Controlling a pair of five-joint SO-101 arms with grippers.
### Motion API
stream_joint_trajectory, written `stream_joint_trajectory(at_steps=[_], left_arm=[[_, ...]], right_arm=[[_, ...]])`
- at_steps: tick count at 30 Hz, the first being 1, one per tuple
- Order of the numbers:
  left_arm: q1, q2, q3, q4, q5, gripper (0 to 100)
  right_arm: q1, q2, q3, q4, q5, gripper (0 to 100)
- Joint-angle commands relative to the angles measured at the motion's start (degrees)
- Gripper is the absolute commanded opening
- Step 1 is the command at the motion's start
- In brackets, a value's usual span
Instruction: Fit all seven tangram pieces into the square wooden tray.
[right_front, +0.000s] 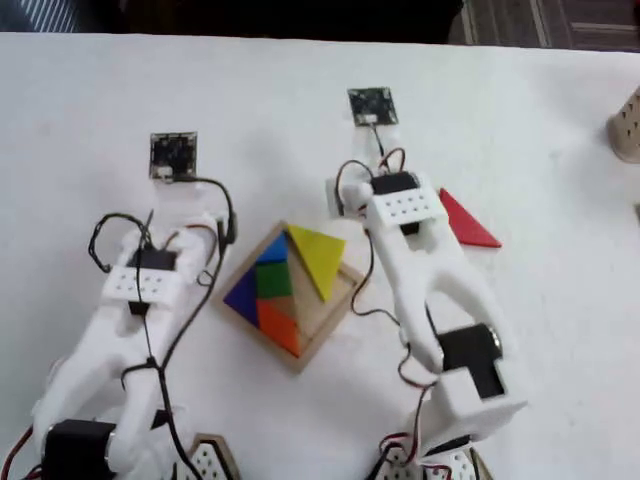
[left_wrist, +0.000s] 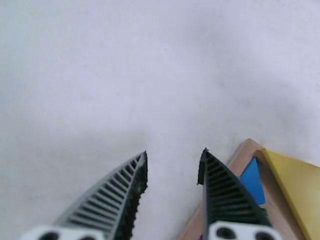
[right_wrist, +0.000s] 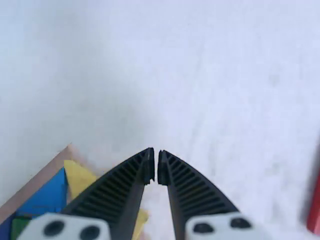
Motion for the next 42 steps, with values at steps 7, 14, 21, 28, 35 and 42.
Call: stream_joint_trajectory(at_steps=[7,14,21,28,35,42], left_arm=[[2.68,-0.48,-1.67,-1.67,-0.62,18],[2.51,-0.40,-1.67,-1.67,-0.62,18],[2.42,-0.40,-1.76,-1.67,-0.62,18],[2.42,-0.48,-1.76,-1.67,-0.62,18],[2.51,-0.31,-1.76,-1.67,-0.62,18],[2.68,-0.13,-1.85,-1.67,-0.62,18]], right_arm=[[0.48,6.99,-1.49,-9.89,5.54,1.8],[0.22,6.99,-1.49,-3.65,5.54,1.8],[0.13,5.49,-1.41,5.67,11.60,1.8],[0.66,-1.19,1.32,13.23,11.96,1.8],[0.31,-7.96,8.70,6.46,11.96,1.8],[0.04,-8.75,14.59,-9.01,11.52,1.8]])
